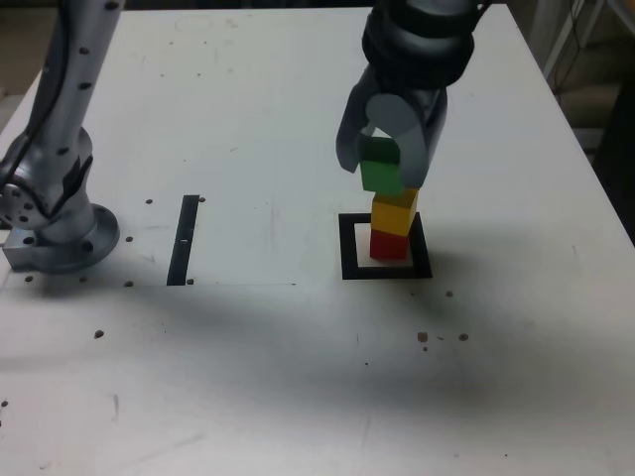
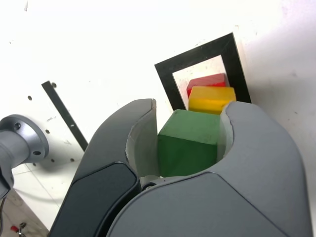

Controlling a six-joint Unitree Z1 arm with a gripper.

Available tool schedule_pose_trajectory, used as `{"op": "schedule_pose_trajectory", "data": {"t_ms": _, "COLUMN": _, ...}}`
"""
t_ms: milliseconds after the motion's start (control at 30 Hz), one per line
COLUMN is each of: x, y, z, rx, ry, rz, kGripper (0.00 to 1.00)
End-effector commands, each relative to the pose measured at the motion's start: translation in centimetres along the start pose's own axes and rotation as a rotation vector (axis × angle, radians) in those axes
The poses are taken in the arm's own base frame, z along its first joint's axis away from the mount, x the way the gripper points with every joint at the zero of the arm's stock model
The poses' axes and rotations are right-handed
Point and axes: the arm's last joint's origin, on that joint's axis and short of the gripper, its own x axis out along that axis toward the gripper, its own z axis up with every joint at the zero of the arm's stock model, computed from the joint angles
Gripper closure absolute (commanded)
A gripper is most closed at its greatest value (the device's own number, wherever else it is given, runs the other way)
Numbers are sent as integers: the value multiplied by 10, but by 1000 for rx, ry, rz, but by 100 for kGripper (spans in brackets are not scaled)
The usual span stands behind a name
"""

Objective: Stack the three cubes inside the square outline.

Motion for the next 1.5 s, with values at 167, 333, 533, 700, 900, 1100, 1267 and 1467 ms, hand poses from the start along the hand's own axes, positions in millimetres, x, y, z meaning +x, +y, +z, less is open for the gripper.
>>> {"op": "schedule_pose_trajectory", "data": {"t_ms": 167, "x": 5, "y": 1, "z": 9, "rx": 3, "ry": 16, "rz": 17, "kGripper": 71}}
{"op": "schedule_pose_trajectory", "data": {"t_ms": 333, "x": 8, "y": 2, "z": 12, "rx": 1, "ry": 21, "rz": 19, "kGripper": 65}}
{"op": "schedule_pose_trajectory", "data": {"t_ms": 533, "x": 13, "y": 6, "z": 11, "rx": 7, "ry": 34, "rz": 14, "kGripper": 10}}
{"op": "schedule_pose_trajectory", "data": {"t_ms": 700, "x": 14, "y": 6, "z": 10, "rx": 7, "ry": 39, "rz": 13, "kGripper": 1}}
{"op": "schedule_pose_trajectory", "data": {"t_ms": 900, "x": 11, "y": 6, "z": 5, "rx": 6, "ry": 35, "rz": 15, "kGripper": 1}}
{"op": "schedule_pose_trajectory", "data": {"t_ms": 1100, "x": -1, "y": 5, "z": -14, "rx": -7, "ry": 13, "rz": 32, "kGripper": 1}}
{"op": "schedule_pose_trajectory", "data": {"t_ms": 1267, "x": -12, "y": 2, "z": -42, "rx": -28, "ry": -6, "rz": 40, "kGripper": 1}}
{"op": "schedule_pose_trajectory", "data": {"t_ms": 1467, "x": -17, "y": -3, "z": -77, "rx": -60, "ry": -15, "rz": 43, "kGripper": 0}}
